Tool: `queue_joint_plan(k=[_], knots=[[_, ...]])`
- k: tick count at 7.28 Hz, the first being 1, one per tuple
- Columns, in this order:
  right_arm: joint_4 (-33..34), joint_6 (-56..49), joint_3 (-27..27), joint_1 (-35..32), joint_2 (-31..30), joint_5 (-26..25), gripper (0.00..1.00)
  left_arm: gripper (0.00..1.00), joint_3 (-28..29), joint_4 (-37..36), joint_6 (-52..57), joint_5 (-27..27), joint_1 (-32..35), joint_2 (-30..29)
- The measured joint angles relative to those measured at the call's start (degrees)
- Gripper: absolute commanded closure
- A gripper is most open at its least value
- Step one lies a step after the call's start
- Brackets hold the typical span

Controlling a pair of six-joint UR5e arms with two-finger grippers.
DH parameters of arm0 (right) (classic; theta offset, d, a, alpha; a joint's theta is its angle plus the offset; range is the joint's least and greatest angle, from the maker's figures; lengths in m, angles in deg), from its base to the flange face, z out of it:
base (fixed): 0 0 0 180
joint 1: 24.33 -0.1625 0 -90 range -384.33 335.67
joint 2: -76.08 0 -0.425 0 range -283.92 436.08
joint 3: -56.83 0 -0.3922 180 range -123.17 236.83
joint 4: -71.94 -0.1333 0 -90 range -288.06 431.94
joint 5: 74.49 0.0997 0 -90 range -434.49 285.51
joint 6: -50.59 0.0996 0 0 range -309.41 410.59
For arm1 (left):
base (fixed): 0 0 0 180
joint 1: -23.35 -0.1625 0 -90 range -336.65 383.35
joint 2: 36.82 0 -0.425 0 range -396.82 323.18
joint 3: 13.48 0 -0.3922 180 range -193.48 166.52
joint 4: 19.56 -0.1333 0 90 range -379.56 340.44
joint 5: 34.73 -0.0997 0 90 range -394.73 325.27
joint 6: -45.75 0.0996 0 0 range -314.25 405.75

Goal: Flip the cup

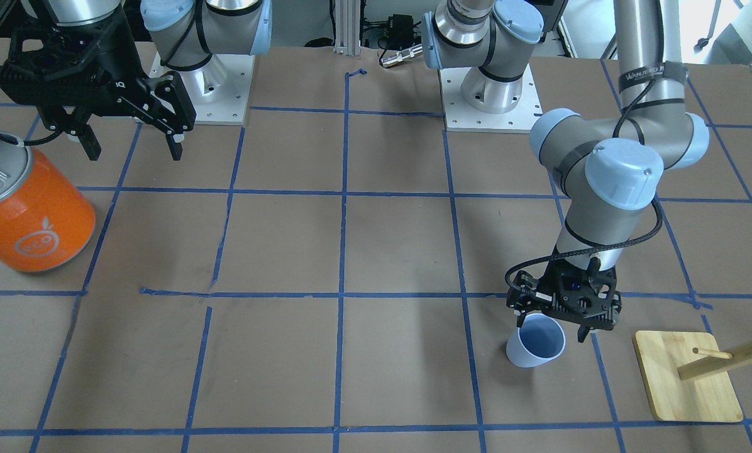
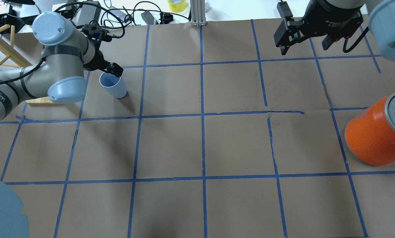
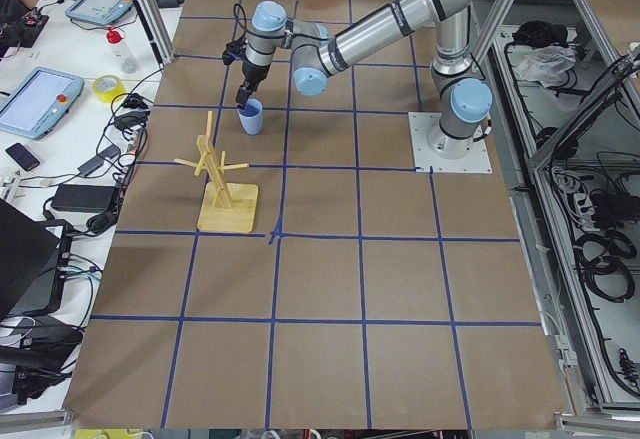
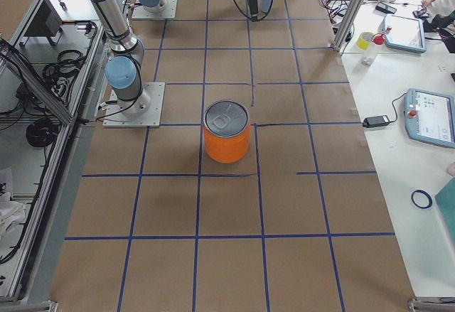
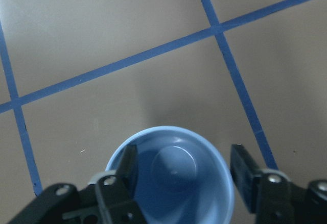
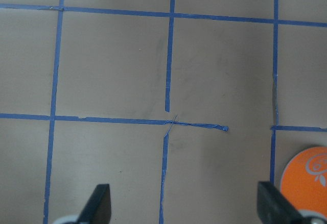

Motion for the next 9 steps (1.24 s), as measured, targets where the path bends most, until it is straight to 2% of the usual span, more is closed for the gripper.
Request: queue_joint_plan(k=[2,4,5,7,9], knots=[[0.03,-0.02,-0.02,-0.03,0.0,-0.03,0.0,0.0,4.46,13.71,-0.56,-2.92,0.08,5.74],[0.03,-0.02,-0.05,-0.04,0.0,-0.02,0.0,0.0,9.42,28.73,-7.69,-6.27,0.15,11.5],[0.03,-0.04,-0.04,-0.04,0.0,-0.01,0.0,0.0,10.16,33.26,-12.4,-6.36,0.17,14.1],[0.03,-0.05,-0.02,-0.04,0.0,0.01,0.0,0.0,9.73,37.77,-18.88,-4.35,0.36,17.29],[-0.03,-0.05,0.0,-0.04,-0.03,0.01,0.0,0.0,8.5,39.66,-21.35,1.58,1.98,18.42]])
